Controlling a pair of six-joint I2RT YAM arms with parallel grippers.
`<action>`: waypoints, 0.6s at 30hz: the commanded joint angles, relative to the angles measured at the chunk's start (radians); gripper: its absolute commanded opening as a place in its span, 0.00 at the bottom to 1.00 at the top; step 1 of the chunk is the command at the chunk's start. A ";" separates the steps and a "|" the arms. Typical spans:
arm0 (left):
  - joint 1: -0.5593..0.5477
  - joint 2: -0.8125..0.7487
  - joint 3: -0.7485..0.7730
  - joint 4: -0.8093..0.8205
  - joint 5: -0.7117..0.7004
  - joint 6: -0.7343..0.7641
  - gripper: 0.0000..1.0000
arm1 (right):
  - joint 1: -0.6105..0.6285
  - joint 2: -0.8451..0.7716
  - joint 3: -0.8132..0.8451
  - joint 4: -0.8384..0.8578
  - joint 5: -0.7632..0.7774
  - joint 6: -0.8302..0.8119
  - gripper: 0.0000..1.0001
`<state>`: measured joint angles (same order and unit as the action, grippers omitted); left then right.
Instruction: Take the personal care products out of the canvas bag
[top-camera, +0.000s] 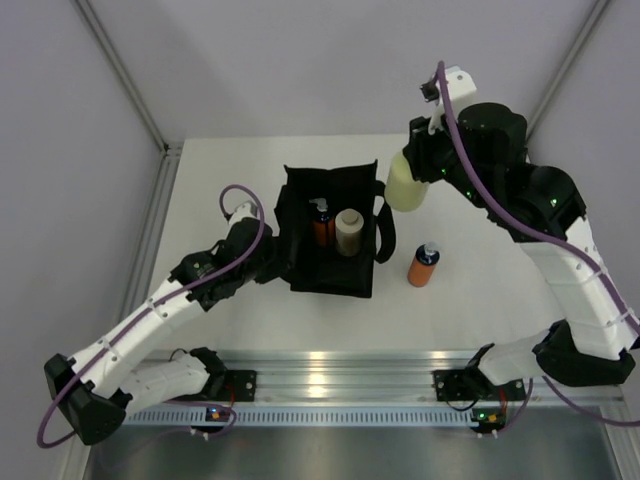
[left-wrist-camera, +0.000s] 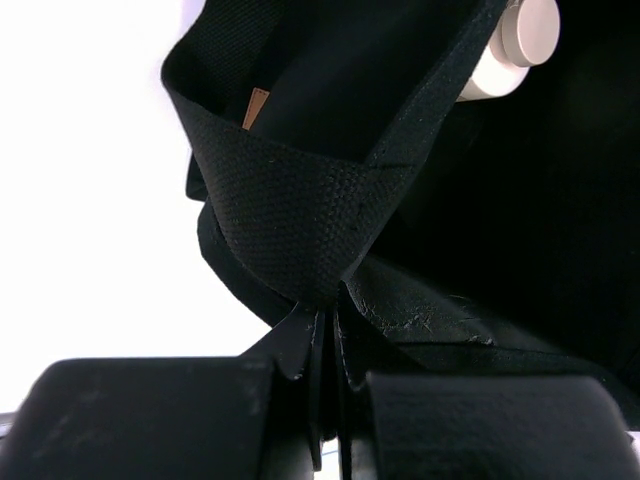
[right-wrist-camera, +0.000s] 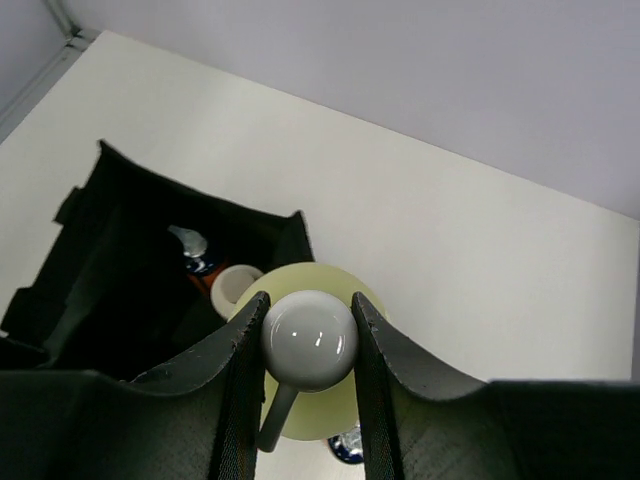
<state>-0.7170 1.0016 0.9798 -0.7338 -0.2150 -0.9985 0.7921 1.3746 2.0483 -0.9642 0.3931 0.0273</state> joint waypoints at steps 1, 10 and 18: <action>-0.001 -0.012 -0.018 -0.006 -0.023 -0.015 0.00 | -0.140 -0.078 0.006 0.114 -0.040 -0.007 0.00; -0.001 -0.026 -0.021 -0.004 -0.017 -0.017 0.00 | -0.477 -0.117 -0.206 0.235 -0.197 -0.010 0.00; -0.001 -0.046 0.011 -0.006 -0.038 0.004 0.00 | -0.652 -0.198 -0.575 0.530 -0.252 0.022 0.00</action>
<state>-0.7170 0.9764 0.9722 -0.7338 -0.2195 -0.9993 0.1848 1.2621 1.5162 -0.7662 0.1726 0.0319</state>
